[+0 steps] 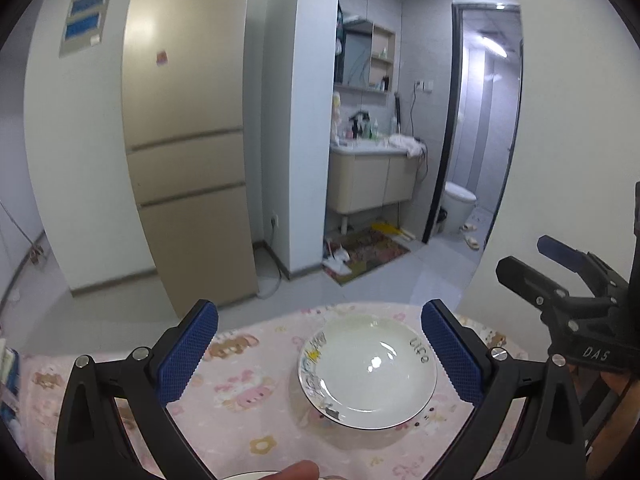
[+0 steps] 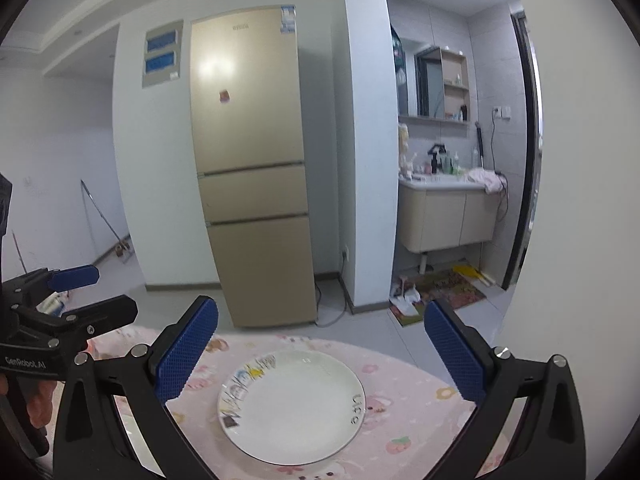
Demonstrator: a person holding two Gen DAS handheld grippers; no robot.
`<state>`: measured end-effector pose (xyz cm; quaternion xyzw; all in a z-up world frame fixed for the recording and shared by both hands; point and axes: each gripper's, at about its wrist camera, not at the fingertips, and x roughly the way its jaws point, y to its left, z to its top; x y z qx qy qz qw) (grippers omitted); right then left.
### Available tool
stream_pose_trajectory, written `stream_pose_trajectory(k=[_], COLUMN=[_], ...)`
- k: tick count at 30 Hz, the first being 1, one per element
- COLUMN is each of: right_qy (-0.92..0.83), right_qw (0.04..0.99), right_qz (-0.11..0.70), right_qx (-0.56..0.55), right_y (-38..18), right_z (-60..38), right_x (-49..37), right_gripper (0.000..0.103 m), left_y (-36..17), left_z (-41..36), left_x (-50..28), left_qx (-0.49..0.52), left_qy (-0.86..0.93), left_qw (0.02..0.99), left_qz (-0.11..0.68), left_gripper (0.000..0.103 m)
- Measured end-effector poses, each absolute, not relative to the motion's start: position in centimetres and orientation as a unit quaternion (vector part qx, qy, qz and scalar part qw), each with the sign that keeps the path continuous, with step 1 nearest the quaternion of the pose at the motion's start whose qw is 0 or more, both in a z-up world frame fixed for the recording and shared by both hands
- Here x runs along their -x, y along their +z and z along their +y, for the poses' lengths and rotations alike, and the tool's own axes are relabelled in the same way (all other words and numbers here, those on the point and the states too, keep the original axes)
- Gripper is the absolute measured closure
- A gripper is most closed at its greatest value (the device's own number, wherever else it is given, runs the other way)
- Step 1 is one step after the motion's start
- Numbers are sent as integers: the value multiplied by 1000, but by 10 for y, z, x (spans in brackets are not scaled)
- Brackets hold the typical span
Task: Organize plates and bowls
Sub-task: 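Close the left gripper on the cartoon-rimmed white plate's rim, then lift the cartoon-rimmed plate off the table with the left gripper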
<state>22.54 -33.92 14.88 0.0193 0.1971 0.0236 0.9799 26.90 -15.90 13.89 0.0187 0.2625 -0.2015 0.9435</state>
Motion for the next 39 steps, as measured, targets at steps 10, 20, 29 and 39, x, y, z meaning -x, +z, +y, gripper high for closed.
stream_pose_trajectory(k=[10,20,29,39], right_qy=[46,37,56,52], right_qw=[962,909,898,884], right_qz=[262,388,418,445], right_qx=[-57,-145,-124,-133], right_y=[68,-21,-31,-48], right_z=[-364,-405,-393,-395], right_x=[-273,-315,-324,-330], right_gripper=[0,47,58,79], left_y=[50,-3,-42,-59], left_z=[-196,-196,-186,-194], left_x=[-325,-356,-372,-373], left_qx=[-25,-11,47,65], left_qy=[-209,-140,-129,-141], left_qw=[900,881,847,835], left_qz=[381,452,514,528], left_gripper=[0,9,40,63])
